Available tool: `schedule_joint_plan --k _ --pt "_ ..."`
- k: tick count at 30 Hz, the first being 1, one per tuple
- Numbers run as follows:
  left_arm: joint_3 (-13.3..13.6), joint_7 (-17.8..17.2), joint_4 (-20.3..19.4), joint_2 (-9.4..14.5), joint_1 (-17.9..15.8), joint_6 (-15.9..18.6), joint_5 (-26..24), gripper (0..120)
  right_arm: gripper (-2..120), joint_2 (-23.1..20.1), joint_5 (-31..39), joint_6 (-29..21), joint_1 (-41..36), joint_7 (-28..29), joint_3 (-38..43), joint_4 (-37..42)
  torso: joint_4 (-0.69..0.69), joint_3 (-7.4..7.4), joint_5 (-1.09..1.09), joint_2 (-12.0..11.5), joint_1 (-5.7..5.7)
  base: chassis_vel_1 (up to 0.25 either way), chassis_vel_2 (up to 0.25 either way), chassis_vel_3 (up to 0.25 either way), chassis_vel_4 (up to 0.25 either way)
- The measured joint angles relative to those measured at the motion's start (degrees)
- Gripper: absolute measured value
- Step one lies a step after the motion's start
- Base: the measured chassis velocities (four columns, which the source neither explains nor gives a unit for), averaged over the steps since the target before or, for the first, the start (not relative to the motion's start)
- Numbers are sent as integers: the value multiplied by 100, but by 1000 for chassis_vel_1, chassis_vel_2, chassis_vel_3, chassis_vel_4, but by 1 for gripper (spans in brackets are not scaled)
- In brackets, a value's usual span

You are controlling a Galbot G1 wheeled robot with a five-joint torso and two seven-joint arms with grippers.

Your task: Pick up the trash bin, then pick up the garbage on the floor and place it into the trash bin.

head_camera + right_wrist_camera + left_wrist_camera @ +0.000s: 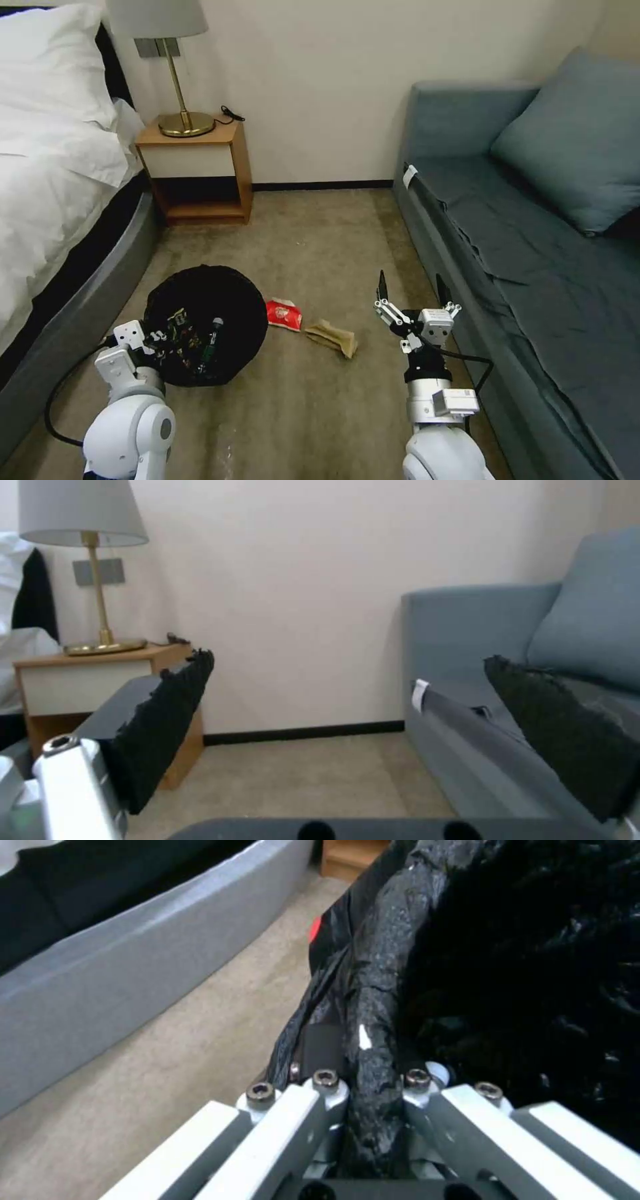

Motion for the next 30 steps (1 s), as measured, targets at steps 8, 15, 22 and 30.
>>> schedule_joint_plan --k 8,15,22,30 --pt "-28 0 43 14 -32 0 -16 2 100 -3 21 -15 86 10 -33 -115 0 0 0 0 0 -166 167 157 -167" --pt "-33 2 75 28 -47 -1 -25 2 100 -288 349 86 442 -317 -165 -473 0 1 0 -1 1 -107 117 115 -101" --pt "-18 0 150 45 -45 -19 -25 2 100 -1740 1612 -9 1582 -1825 -767 -1510 0 0 1 0 0 0 0 0 0" --pt "4 3 240 7 -44 -39 20 2 99 -2506 2489 116 3123 -3381 -2449 -3268 0 0 2 -1 0 0 0 0 0"
